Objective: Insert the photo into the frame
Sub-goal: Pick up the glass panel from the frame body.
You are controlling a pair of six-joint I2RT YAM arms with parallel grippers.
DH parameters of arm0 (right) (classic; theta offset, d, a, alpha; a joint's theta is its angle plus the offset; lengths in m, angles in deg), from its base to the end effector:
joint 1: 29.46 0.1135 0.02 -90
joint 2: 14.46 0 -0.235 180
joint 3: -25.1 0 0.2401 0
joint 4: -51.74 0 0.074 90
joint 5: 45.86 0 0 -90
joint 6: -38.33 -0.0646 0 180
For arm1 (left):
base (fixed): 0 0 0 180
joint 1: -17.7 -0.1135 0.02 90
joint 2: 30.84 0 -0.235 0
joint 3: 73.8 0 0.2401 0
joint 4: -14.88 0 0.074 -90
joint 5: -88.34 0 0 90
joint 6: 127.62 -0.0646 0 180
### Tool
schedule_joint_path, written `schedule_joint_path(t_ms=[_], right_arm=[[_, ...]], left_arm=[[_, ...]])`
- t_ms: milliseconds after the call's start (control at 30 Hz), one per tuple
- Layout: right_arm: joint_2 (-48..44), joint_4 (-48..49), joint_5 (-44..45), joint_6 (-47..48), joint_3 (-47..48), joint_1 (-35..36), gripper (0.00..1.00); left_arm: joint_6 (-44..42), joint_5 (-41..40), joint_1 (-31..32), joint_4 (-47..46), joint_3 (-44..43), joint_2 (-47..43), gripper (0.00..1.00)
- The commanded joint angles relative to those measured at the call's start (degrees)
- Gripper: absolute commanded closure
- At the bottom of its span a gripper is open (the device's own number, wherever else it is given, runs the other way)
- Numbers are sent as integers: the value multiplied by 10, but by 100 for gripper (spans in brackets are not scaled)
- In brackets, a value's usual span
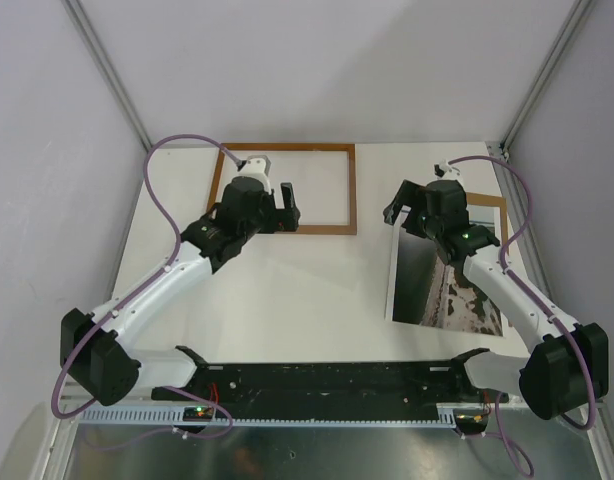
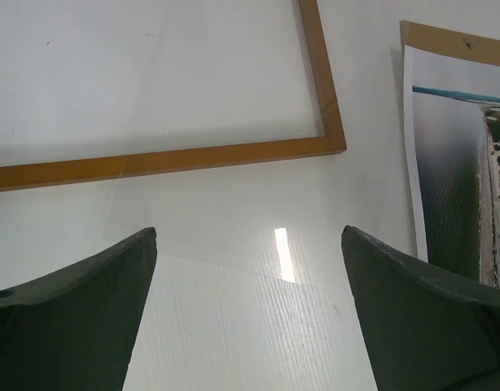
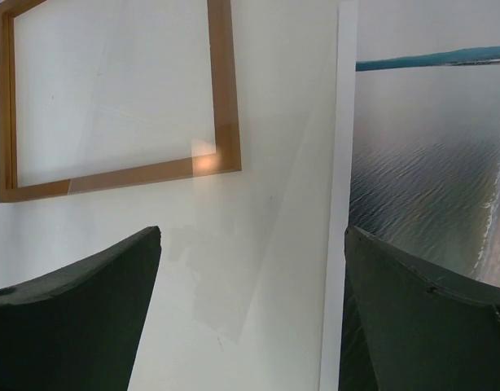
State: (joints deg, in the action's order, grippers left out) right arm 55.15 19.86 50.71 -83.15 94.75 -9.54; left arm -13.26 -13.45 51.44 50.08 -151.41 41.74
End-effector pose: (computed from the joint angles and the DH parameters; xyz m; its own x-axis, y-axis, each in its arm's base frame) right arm 0.2804 0.0938 0.2610 -0.5520 0.3517 -0.7560 0.0483 0.9186 0.3921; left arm 0.2630 -0.1598 0.2898 -0.5444 -0.1219 -0.8299 0.1891 0.9461 -0.2630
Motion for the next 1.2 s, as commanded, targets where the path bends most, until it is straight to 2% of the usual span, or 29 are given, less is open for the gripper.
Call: schedule_joint_path(t_ms=[0,300,433,733,1167], right_arm=[[-2,16,-6,2,-1,3,1],[15,27,-31,-1,-5,0,1],[32,44,-72,-6,-7,-13,1],[94,106,-165,-28,-9,-43,1],[211,225,-224,-70,-9,-63,1]], left_arm=[[-1,-6,-4,-9,1,-21,0],[-8,-15,-6,-7,20,-46,0],[-15,2,-13,-5,33,-56,0],[-19,43,-37,7,48,-57,0],[-15,72,-65,13,62,-51,0]])
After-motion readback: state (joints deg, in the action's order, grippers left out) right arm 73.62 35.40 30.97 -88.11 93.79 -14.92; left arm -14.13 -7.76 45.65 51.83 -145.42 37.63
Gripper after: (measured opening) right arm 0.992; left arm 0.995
